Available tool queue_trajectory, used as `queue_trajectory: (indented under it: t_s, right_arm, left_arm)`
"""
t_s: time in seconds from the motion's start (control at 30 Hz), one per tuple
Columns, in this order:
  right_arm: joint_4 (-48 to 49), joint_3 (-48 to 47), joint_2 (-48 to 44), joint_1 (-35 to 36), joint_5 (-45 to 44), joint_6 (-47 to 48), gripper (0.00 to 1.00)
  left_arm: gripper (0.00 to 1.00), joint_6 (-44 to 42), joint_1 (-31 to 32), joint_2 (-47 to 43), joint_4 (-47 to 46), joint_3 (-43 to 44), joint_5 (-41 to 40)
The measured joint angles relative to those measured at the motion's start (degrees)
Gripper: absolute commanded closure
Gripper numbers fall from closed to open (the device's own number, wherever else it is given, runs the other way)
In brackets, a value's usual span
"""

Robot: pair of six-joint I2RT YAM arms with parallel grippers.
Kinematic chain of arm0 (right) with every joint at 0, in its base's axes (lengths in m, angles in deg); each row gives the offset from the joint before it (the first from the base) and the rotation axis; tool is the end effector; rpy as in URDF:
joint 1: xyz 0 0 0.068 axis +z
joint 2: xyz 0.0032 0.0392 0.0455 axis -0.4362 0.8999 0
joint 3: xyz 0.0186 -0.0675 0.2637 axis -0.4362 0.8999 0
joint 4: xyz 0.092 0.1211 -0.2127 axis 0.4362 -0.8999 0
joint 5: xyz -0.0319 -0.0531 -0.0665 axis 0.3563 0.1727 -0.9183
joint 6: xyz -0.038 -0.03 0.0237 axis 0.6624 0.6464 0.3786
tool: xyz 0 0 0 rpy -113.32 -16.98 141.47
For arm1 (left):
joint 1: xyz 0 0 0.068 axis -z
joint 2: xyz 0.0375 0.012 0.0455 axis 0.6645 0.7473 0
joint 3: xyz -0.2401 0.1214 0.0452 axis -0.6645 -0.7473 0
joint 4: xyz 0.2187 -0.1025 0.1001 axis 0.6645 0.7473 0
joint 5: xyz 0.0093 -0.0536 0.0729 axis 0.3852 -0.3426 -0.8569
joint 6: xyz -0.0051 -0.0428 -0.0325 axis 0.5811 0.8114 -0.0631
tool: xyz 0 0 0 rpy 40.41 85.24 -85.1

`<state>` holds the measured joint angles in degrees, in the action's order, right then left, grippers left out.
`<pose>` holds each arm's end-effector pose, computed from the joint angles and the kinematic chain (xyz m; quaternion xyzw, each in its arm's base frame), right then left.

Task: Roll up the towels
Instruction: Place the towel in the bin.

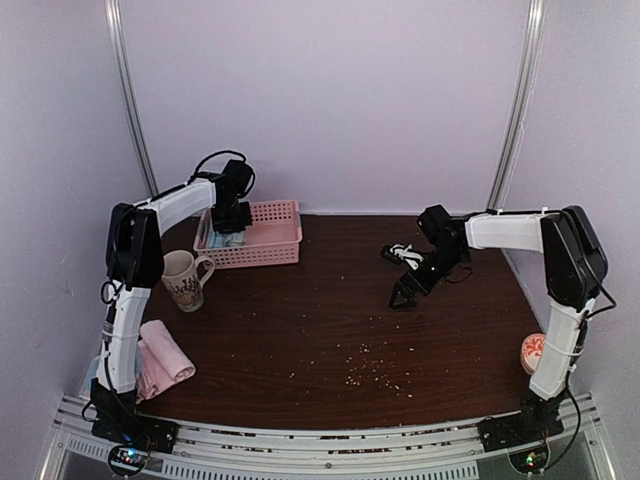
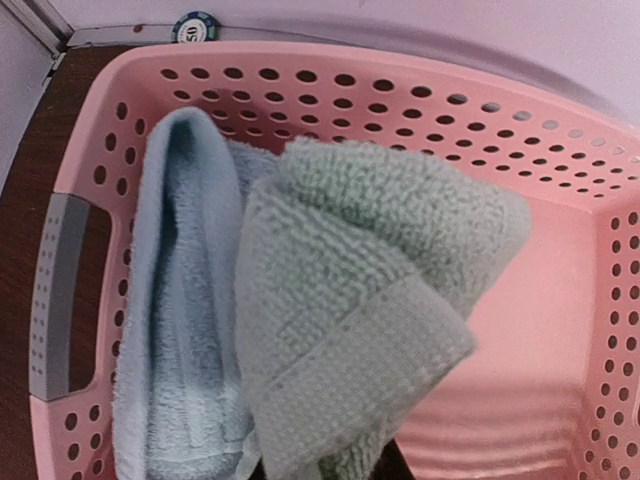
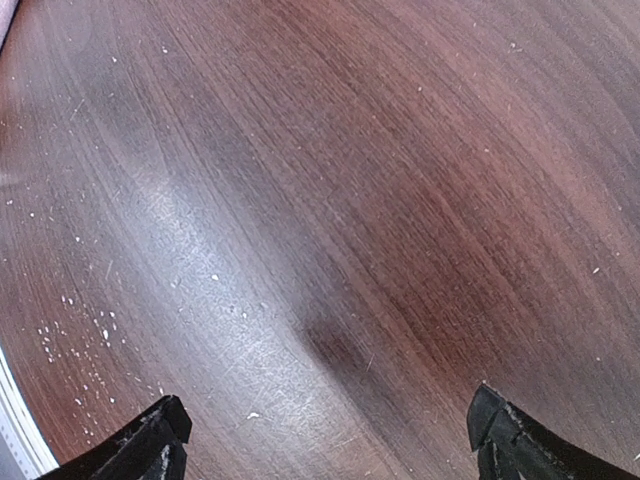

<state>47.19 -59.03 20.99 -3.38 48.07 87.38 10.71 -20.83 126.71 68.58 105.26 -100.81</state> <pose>0.3383 0.1599 0.1813 -0.4071 0.8604 0.2635 0.1564 0.4894 -0.1745 0.2109 -0.1870 0.9343 -0.0006 0.3034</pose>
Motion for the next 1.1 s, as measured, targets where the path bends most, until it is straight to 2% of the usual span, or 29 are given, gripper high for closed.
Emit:
queue_trajectory:
  t_s: [0.27,0.7,0.97,1.1]
  right_arm:
    - [-0.81,0.00,0.61,0.00,0.04,0.68,0.00]
    - [-1.31,-0.04,1.42,0.00,0.07,0.92,0.00]
    - [-1.92,-0.04,1.77,0.00,0.09,1.07,0.00]
    - [-2.12,-0.04,1.77,0.00,0.11,1.09,0.00]
  left_arm:
    - [1.00,0.02,0.48,2.78,-1.09,0.04,0.83]
    - [1.00,0.48,-0.48,5.53,-0.22,1.46,-2.84]
    - [0.87,0.48,-0.63,6.08,-0.07,1.99,-2.89]
    - [0.85,0.46,-0.63,6.08,0.04,2.05,-2.89]
